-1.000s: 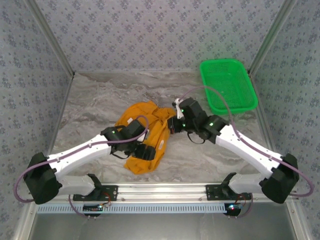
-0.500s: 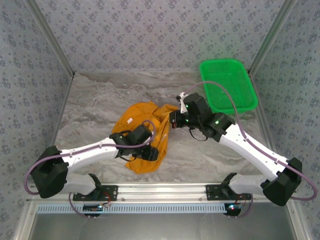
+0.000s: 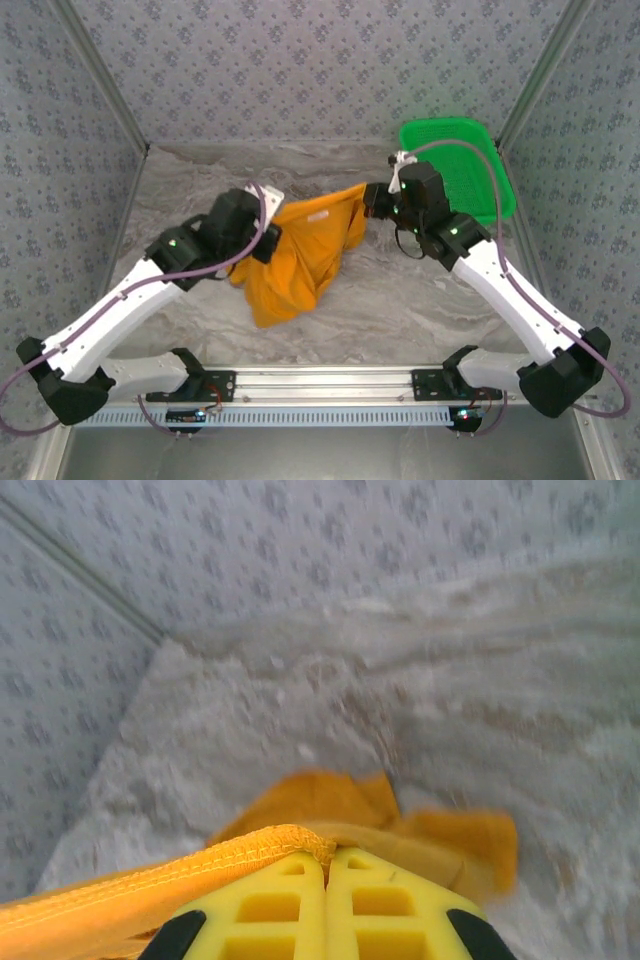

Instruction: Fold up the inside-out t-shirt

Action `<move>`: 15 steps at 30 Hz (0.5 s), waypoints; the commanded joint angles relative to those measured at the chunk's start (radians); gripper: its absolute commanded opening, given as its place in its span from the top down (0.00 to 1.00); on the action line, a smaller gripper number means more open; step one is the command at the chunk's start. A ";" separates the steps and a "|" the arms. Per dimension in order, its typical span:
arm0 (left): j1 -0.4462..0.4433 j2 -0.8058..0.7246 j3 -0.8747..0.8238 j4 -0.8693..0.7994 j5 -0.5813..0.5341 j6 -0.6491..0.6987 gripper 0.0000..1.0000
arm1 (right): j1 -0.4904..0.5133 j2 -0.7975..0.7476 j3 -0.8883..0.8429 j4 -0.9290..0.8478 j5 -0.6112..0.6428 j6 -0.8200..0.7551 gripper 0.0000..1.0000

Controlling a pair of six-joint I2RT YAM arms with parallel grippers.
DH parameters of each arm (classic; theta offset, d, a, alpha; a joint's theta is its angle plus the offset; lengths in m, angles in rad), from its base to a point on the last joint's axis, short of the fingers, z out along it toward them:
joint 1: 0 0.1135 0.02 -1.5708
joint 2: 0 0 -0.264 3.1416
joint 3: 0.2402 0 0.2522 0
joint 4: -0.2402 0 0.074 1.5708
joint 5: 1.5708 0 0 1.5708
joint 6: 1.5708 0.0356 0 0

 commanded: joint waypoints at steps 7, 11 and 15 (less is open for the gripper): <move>0.138 0.104 0.363 -0.039 0.198 0.482 1.00 | -0.068 0.029 0.348 0.069 -0.009 -0.061 1.00; 0.137 0.005 0.317 -0.076 0.264 0.457 1.00 | 0.037 -0.114 0.296 0.015 0.061 -0.132 1.00; 0.138 -0.137 0.186 -0.061 0.356 0.430 1.00 | 0.125 -0.268 0.199 -0.009 0.057 -0.165 1.00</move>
